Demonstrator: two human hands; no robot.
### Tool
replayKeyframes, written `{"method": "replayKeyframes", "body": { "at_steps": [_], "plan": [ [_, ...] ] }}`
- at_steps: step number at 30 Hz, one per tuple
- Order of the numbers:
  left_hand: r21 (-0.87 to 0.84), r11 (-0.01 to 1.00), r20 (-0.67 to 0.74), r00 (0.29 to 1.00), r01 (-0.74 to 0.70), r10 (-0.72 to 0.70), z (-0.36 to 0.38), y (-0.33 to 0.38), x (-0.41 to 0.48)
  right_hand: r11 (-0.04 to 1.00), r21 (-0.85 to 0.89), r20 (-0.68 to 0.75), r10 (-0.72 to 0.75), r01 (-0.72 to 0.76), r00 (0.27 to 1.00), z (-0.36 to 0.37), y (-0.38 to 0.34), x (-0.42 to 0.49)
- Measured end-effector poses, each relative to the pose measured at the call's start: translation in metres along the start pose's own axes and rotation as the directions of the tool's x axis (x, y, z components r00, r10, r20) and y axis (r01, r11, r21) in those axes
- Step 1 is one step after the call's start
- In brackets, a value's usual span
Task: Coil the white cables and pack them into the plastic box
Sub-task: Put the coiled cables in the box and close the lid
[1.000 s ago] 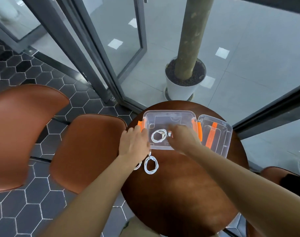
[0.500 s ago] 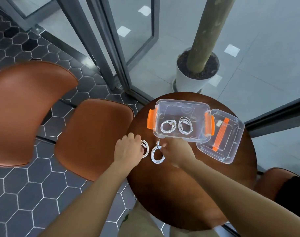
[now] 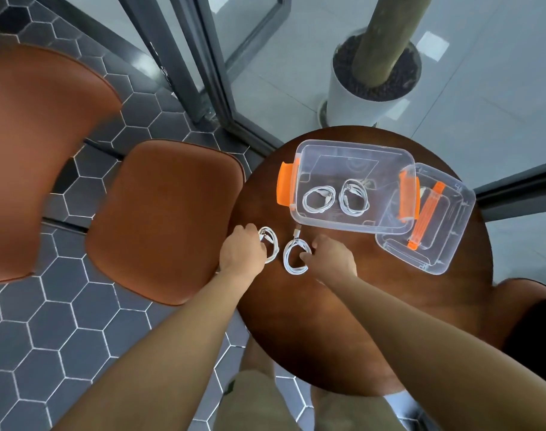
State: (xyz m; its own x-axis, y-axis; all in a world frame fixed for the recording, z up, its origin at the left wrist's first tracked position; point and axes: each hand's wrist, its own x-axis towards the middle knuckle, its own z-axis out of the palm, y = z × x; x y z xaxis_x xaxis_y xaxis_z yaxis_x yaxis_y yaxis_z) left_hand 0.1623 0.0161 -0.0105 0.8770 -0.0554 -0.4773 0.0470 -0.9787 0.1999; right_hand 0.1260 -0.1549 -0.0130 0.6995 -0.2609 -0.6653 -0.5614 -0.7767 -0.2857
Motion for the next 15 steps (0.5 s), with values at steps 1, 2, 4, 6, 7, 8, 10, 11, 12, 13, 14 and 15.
{"method": "replayKeyframes", "body": {
  "at_steps": [1, 2, 4, 6, 7, 8, 10, 11, 12, 13, 14, 15],
  "plan": [
    [-0.005, 1.0, 0.005, 1.0, 0.007, -0.007, 0.003, -0.001, 0.003, 1.0, 0.005, 0.0, 0.007, -0.007, 1.0, 0.003, 0.0, 0.003],
    [-0.013, 1.0, 0.009, 1.0, 0.013, -0.013, 0.006, -0.002, 0.005, 1.0, 0.008, -0.002, 0.014, -0.014, 1.0, 0.005, 0.001, 0.005],
    [-0.026, 0.999, 0.02, 0.999, 0.025, -0.025, 0.01, -0.002, 0.008, 1.0, 0.007, -0.011, 0.028, -0.028, 1.0, 0.009, 0.001, 0.009],
    [-0.026, 0.999, 0.008, 0.999, 0.035, -0.035, 0.014, -0.002, 0.011, 0.999, -0.002, -0.013, 0.032, -0.032, 0.999, 0.011, 0.001, 0.012],
    [-0.023, 0.999, -0.006, 0.999, 0.038, -0.038, 0.016, -0.002, 0.012, 0.999, -0.008, -0.012, 0.033, -0.033, 0.999, 0.012, 0.0, 0.014],
    [-0.021, 0.999, -0.024, 0.999, 0.039, -0.04, 0.017, -0.002, 0.014, 0.999, -0.012, -0.01, 0.034, -0.034, 0.999, 0.012, 0.0, 0.015],
    [-0.016, 0.999, -0.051, 0.998, 0.047, -0.047, 0.019, -0.002, 0.016, 0.999, -0.02, -0.011, 0.043, -0.044, 0.999, 0.012, 0.0, 0.017],
    [-0.017, 0.999, -0.058, 0.997, 0.051, -0.052, 0.019, -0.003, 0.016, 0.999, -0.025, -0.013, 0.048, -0.049, 0.999, 0.012, 0.0, 0.018],
    [-0.024, 0.998, -0.06, 0.997, 0.055, -0.056, 0.019, -0.003, 0.017, 0.998, -0.029, -0.014, 0.05, -0.05, 0.999, 0.011, 0.001, 0.018],
    [-0.035, 0.998, -0.06, 0.996, 0.058, -0.06, 0.019, -0.004, 0.017, 0.998, -0.031, -0.012, 0.049, -0.049, 0.999, 0.011, 0.001, 0.018],
    [-0.049, 0.997, -0.061, 0.996, 0.06, -0.063, 0.019, -0.004, 0.016, 0.998, -0.029, -0.009, 0.051, -0.051, 0.999, 0.01, 0.001, 0.018],
    [-0.064, 0.996, -0.06, 0.996, 0.065, -0.068, 0.019, -0.004, 0.016, 0.998, -0.022, -0.005, 0.054, -0.054, 0.999, 0.009, 0.001, 0.017]
  ]
}}
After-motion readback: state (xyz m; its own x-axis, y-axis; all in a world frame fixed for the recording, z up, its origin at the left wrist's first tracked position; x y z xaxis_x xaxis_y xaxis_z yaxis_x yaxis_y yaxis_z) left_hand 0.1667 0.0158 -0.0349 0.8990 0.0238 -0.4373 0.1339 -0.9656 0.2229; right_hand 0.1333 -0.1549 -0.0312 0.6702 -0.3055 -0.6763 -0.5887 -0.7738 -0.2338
